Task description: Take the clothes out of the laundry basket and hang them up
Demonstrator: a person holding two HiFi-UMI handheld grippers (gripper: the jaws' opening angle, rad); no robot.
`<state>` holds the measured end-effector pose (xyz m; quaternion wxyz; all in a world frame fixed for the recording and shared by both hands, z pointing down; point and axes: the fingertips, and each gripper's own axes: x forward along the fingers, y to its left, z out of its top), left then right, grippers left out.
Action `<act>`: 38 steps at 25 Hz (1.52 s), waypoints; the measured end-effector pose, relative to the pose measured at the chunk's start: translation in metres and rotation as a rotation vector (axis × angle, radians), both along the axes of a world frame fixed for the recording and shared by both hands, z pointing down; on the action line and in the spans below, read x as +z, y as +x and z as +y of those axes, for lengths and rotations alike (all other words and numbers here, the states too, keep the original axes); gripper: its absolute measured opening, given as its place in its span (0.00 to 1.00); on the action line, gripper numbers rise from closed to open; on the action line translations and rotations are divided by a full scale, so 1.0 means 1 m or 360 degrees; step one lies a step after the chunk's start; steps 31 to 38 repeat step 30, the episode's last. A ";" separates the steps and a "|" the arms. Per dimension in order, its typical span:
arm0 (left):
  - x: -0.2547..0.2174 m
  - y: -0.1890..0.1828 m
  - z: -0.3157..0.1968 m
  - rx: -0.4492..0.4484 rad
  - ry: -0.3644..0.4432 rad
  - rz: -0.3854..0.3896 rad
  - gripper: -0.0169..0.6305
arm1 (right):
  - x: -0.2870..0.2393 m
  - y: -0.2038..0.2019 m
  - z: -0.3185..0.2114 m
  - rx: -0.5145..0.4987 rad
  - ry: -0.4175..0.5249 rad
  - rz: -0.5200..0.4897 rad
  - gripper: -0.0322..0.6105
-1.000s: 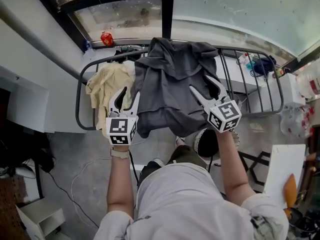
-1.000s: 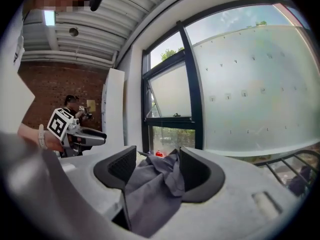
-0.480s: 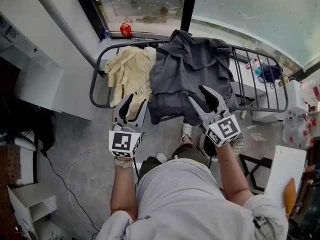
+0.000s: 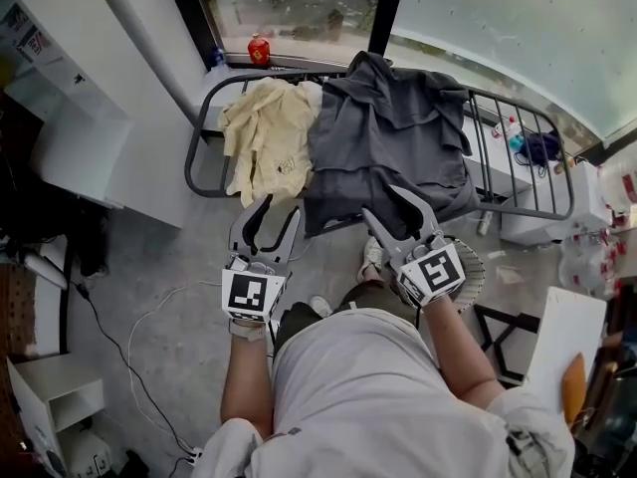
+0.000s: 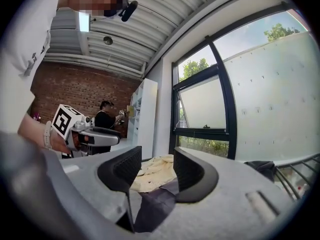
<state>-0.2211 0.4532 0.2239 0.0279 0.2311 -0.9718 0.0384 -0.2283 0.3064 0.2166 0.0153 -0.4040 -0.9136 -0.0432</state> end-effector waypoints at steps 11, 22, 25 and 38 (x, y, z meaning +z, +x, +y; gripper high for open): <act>0.011 0.011 0.004 -0.0012 0.0044 0.0024 0.29 | 0.005 0.011 0.008 -0.0024 0.0023 0.0010 0.35; 0.016 0.010 0.002 -0.0004 0.0071 0.0013 0.29 | 0.005 0.011 0.012 -0.0049 0.0063 -0.0001 0.34; 0.019 0.012 0.002 -0.0009 0.0066 0.0025 0.29 | 0.005 0.013 0.013 -0.0048 0.0081 -0.0017 0.34; 0.016 0.012 0.003 -0.0025 0.0081 0.0022 0.29 | 0.008 0.014 0.011 -0.0033 0.0084 -0.0006 0.34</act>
